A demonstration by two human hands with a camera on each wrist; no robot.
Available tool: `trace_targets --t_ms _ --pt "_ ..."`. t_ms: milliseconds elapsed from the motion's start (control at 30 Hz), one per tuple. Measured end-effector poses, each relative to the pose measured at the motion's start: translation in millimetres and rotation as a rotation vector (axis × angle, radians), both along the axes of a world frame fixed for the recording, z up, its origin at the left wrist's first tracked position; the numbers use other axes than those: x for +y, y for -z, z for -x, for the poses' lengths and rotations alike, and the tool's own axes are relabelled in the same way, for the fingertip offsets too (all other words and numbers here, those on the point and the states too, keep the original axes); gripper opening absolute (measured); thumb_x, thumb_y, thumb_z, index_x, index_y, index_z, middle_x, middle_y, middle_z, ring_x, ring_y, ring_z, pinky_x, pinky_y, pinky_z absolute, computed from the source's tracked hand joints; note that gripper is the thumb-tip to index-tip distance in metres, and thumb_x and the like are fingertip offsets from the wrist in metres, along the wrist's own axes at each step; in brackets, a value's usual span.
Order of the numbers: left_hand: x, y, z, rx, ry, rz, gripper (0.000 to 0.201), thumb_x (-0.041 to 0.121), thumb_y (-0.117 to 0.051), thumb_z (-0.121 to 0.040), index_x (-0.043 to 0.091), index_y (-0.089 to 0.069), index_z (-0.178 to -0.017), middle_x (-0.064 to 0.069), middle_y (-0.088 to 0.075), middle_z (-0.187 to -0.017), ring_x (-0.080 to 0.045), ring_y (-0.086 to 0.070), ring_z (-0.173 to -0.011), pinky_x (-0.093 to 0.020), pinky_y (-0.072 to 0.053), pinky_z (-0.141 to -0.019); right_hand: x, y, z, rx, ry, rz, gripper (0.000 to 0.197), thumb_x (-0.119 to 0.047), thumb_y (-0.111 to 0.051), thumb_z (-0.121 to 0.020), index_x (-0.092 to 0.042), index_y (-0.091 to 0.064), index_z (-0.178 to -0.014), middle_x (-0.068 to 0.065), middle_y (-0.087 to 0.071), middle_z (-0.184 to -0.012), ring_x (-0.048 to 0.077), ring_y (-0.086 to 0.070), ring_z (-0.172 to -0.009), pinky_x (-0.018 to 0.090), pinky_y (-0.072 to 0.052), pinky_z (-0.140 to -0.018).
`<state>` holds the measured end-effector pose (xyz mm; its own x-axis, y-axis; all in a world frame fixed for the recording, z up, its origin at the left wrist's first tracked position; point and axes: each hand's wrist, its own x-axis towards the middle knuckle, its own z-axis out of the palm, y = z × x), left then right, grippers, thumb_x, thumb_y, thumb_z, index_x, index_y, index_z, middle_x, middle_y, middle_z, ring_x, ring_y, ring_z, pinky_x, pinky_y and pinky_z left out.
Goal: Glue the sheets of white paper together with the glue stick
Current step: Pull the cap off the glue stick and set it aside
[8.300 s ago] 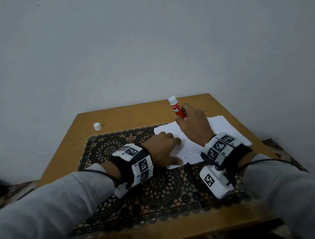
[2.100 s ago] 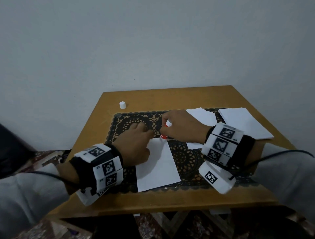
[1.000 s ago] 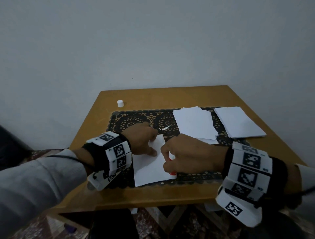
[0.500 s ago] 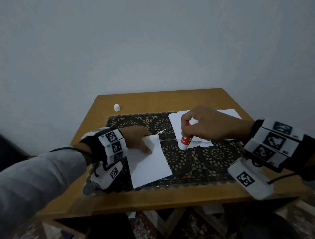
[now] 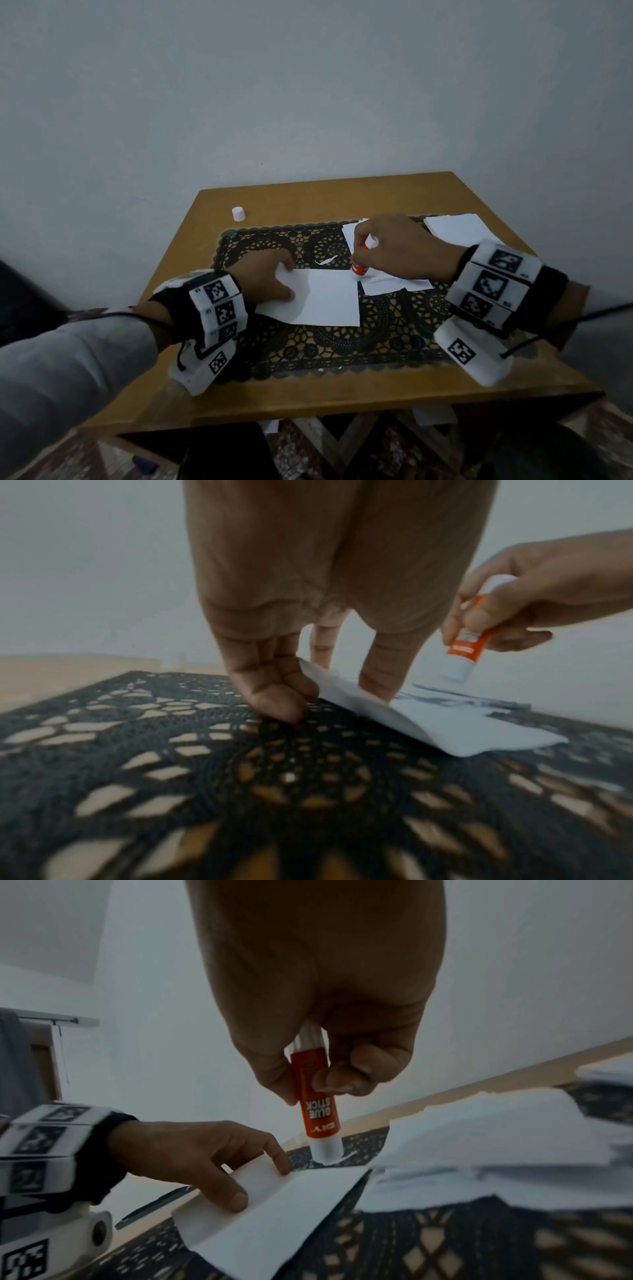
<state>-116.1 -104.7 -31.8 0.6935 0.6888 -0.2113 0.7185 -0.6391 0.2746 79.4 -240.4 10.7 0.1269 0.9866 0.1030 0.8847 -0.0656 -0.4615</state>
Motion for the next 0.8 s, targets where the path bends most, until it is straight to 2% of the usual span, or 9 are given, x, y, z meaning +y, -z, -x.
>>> trace_targets --t_ms 100,167,267,333,433,500,567,700,800 --pt "-4.2 -1.2 -0.7 0.062 -0.016 -0.023 0.051 0.039 -0.073 -0.078 0.025 -0.05 -0.122 -0.003 -0.05 -0.127 -0.022 -0.049 -0.11 -0.026 -0.036 -0.081 10.0 11.8 3.6 0.071 0.009 0.018 0.015 -0.023 -0.061 -0.086 -0.012 -0.068 -0.081 0.009 -0.068 -0.078 0.013 -0.048 -0.049 0.025 -0.036 -0.046" --pt "-5.5 -4.6 -1.7 0.133 -0.037 -0.065 0.055 0.046 -0.073 -0.075 0.028 -0.049 -0.121 -0.005 -0.042 -0.126 -0.025 -0.047 -0.111 -0.031 -0.041 -0.087 16.6 17.9 5.6 0.084 0.029 0.019 0.016 -0.022 -0.059 -0.088 -0.011 -0.07 -0.085 0.001 -0.067 -0.08 0.007 -0.044 -0.044 0.019 -0.032 -0.044" --pt "-12.3 -9.3 -5.4 0.189 0.055 -0.228 0.06 0.048 -0.072 -0.075 0.031 -0.046 -0.126 -0.008 -0.034 -0.126 -0.03 -0.037 -0.119 -0.041 -0.042 -0.096 25.9 24.5 7.4 0.027 0.054 0.012 0.016 -0.022 -0.06 -0.088 -0.01 -0.07 -0.086 -0.001 -0.065 -0.09 0.005 -0.045 -0.052 0.021 -0.03 -0.049" --pt "-18.3 -10.4 -10.1 0.171 0.214 -0.266 0.061 0.036 -0.069 -0.079 0.034 -0.042 -0.134 -0.006 -0.035 -0.127 -0.028 -0.035 -0.121 -0.041 -0.04 -0.098 30.2 26.3 8.0 0.004 0.058 0.014 0.014 -0.021 -0.061 -0.086 -0.01 -0.07 -0.083 0.002 -0.068 -0.093 0.004 -0.046 -0.055 0.021 -0.029 -0.051" --pt "-25.5 -9.7 -19.0 0.174 0.358 -0.18 0.063 0.015 -0.061 -0.083 0.035 -0.041 -0.139 -0.007 -0.039 -0.126 -0.027 -0.04 -0.118 -0.04 -0.04 -0.097 34.4 25.6 9.1 -0.023 0.045 0.021 0.014 -0.022 -0.061 -0.085 -0.01 -0.067 -0.079 0.005 -0.068 -0.097 0.003 -0.046 -0.058 0.023 -0.031 -0.052" --pt "-27.7 -9.9 -24.4 0.172 0.36 -0.143 0.062 0.011 -0.059 -0.082 0.034 -0.045 -0.137 -0.008 -0.041 -0.122 -0.028 -0.044 -0.114 -0.04 -0.041 -0.095 35.8 23.4 9.5 -0.037 0.039 0.029 0.017 -0.023 -0.061 -0.084 -0.009 -0.067 -0.078 0.007 -0.068 -0.096 0.008 -0.051 -0.062 0.026 -0.035 -0.053" --pt "-26.3 -11.3 -28.4 0.164 0.348 -0.105 0.057 0.013 -0.061 -0.083 0.034 -0.049 -0.134 -0.007 -0.043 -0.117 -0.027 -0.047 -0.109 -0.033 -0.042 -0.088 36.5 21.4 10.8 -0.048 0.027 0.055 0.023 -0.025 -0.061 -0.084 -0.003 -0.069 -0.079 0.012 -0.069 -0.092 0.018 -0.059 -0.067 0.028 -0.04 -0.055" --pt "-22.4 -13.0 -30.1 0.123 0.367 -0.088 0.054 0.015 -0.064 -0.083 0.03 -0.053 -0.133 -0.004 -0.045 -0.113 -0.022 -0.047 -0.108 -0.024 -0.037 -0.081 32.1 20.4 17.8 -0.039 -0.009 0.11 0.025 -0.026 -0.065 -0.082 -0.002 -0.07 -0.08 0.005 -0.063 -0.068 0.01 -0.047 -0.052 0.024 -0.034 -0.049" --pt "-21.8 -10.5 -27.8 0.096 0.361 -0.079 0.051 0.014 -0.063 -0.083 0.027 -0.054 -0.132 -0.005 -0.045 -0.113 -0.022 -0.047 -0.108 -0.024 -0.037 -0.082 25.1 22.5 23.9 -0.044 -0.004 0.112 0.029 -0.033 -0.068 -0.081 -0.005 -0.068 -0.079 0.004 -0.063 -0.071 0.01 -0.048 -0.054 0.028 -0.038 -0.052"
